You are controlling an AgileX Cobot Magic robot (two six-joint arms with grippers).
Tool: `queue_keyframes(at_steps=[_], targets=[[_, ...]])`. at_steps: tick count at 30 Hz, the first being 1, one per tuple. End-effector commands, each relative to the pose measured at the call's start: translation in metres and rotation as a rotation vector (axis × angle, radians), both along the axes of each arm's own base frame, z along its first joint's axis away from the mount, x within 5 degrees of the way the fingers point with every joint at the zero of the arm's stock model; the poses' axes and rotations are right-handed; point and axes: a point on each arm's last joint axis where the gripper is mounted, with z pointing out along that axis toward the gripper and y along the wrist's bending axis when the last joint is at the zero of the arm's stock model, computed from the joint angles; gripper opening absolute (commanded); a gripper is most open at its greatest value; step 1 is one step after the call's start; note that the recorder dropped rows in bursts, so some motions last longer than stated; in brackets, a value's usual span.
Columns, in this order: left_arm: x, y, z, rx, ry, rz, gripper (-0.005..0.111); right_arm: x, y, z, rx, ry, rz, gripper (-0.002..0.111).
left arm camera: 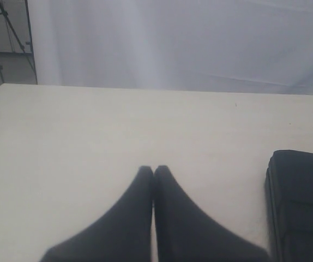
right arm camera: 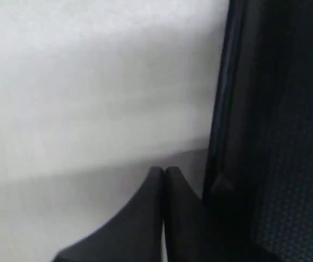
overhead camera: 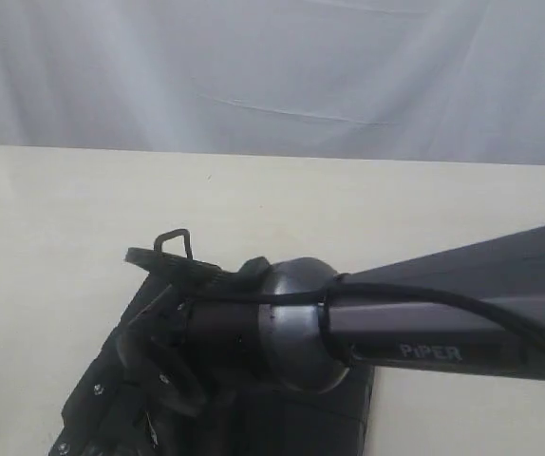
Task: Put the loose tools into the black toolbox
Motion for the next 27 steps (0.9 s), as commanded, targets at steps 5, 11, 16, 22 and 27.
queue_keyframes(at_steps=[5, 11, 16, 22, 27], targets=[[0.000, 0.000, -0.001, -0.003, 0.000, -0.002, 0.000, 0.011, -0.031, 0.027, -0.136, -0.078, -0.051, -0.001], [0.000, 0.000, -0.001, -0.003, 0.000, -0.002, 0.000, -0.019, -0.054, 0.128, -0.026, -0.220, -0.126, -0.001], [0.000, 0.000, -0.001, -0.003, 0.000, -0.002, 0.000, -0.057, -0.091, 0.207, 0.065, -0.425, -0.211, -0.001], [0.000, 0.000, -0.001, -0.003, 0.000, -0.002, 0.000, -0.118, -0.139, 0.265, 0.243, -0.586, -0.350, -0.001], [0.000, 0.000, -0.001, -0.003, 0.000, -0.002, 0.000, -0.165, -0.172, 0.243, 0.346, -0.622, -0.394, -0.001]])
